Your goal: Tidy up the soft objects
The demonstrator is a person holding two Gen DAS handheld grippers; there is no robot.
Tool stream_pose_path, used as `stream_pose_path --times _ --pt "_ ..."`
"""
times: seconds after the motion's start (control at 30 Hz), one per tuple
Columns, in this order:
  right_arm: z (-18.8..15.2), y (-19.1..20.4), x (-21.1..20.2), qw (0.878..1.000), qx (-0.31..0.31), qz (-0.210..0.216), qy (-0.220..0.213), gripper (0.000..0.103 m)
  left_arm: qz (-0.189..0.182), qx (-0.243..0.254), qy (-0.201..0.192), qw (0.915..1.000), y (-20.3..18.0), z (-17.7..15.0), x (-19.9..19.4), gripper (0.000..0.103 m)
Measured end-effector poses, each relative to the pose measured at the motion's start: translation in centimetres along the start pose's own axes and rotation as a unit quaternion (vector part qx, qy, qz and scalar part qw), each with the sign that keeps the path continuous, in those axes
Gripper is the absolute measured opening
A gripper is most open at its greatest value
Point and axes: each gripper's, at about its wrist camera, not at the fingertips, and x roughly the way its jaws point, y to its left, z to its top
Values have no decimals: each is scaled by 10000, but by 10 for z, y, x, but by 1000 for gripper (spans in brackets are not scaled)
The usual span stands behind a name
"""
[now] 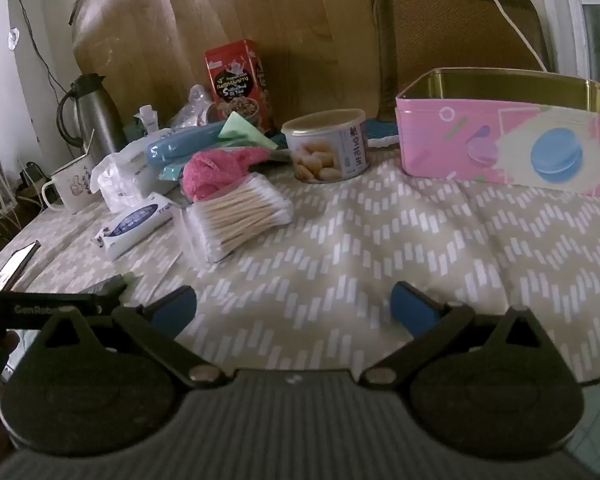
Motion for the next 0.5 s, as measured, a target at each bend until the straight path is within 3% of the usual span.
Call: stream_pose_path --times 0.5 --pt "-5 7 -2 9999 -131 -30 40 103 41 -7 -372 9993 -4 -11 -11 103"
